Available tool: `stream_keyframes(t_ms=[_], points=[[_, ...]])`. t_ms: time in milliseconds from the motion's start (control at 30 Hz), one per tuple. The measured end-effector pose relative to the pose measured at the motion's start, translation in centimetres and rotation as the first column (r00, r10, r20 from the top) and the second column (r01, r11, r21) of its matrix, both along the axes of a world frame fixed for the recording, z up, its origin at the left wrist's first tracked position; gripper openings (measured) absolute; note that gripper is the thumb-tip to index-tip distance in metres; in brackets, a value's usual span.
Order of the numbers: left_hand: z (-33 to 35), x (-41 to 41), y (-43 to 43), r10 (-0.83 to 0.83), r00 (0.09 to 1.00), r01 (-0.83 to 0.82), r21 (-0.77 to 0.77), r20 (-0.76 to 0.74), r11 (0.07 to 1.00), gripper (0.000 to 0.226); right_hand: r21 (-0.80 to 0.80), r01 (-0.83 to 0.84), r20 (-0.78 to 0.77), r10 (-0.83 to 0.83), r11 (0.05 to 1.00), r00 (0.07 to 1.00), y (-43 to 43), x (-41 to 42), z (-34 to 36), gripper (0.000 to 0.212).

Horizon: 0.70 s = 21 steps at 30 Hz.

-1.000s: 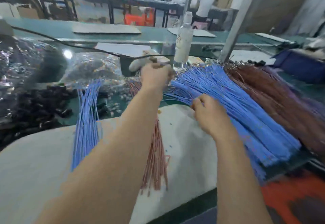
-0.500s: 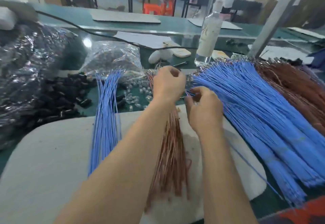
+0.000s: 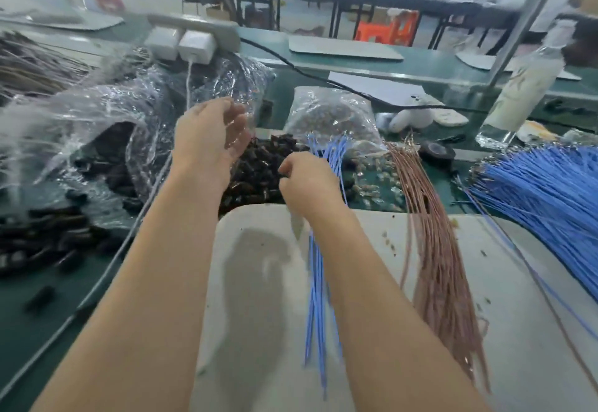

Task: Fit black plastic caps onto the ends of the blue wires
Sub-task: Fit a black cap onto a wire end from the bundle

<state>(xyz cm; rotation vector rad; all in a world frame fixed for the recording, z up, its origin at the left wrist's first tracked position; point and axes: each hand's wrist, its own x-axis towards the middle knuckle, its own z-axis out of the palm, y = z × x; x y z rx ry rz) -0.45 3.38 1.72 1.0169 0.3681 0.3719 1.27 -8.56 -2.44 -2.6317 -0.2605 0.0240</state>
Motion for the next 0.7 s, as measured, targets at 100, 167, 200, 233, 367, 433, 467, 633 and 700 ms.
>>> stream_keyframes(t_ms=[100, 167, 200, 233, 367, 433, 467, 633, 700], points=[[-0.3, -0.2, 0.6, 0.007, 1.000, -0.007, -0.014, -0.010, 1.000, 0.011, -0.051, 0.014, -0.020, -0.015, 0.999, 1.000, 1.1, 0.2, -0.7, 0.020], [-0.5, -0.2, 0.0, 0.001, 1.000, 0.000, 0.010, -0.021, 1.000, 0.013, 0.003, 0.026, -0.009, -0.026, 1.000, 1.000, 1.4, 0.1, -1.2, 0.016], [-0.6, -0.1, -0.5, -0.004, 1.000, 0.006, 0.049, -0.029, 0.999, 0.013, 0.062, 0.034, 0.002, -0.034, 0.998, 0.999, 1.3, 0.0, -1.2, 0.013], [-0.8, 0.0, -1.1, -0.008, 0.999, 0.012, 0.132, -0.032, 0.991, 0.012, 0.145, 0.045, 0.014, -0.048, 0.988, 0.999, 1.1, 0.0, -1.2, 0.011], [-2.5, 0.0, -4.0, -0.192, 0.980, 0.177, 0.707, -0.059, 0.685, 0.014, 0.429, 0.100, 0.080, -0.148, 0.898, 0.986, -3.0, 0.0, 0.5, 0.017], [-2.9, -0.5, -5.7, -0.368, 0.923, 0.317, 0.756, -0.108, 0.573, 0.018, 0.478, 0.099, 0.122, -0.177, 0.873, 0.977, -6.0, -0.3, 1.3, 0.022], [-3.1, -0.7, -6.5, -0.419, 0.901, 0.352, 0.751, -0.111, 0.559, 0.018, 0.494, 0.091, 0.129, -0.177, 0.864, 0.976, -7.3, -0.6, 1.5, 0.021], [-3.9, -1.4, -8.7, -0.489, 0.859, 0.429, 0.737, -0.152, 0.523, 0.010, 0.595, 0.092, 0.070, -0.166, 0.799, 0.984, -10.4, -2.2, 0.4, 0.023], [-4.7, -1.7, -8.5, -0.519, 0.834, 0.494, 0.674, -0.188, 0.550, 0.007, 0.675, 0.079, 0.006, -0.113, 0.734, 0.994, -10.6, -2.7, -0.5, 0.021]])
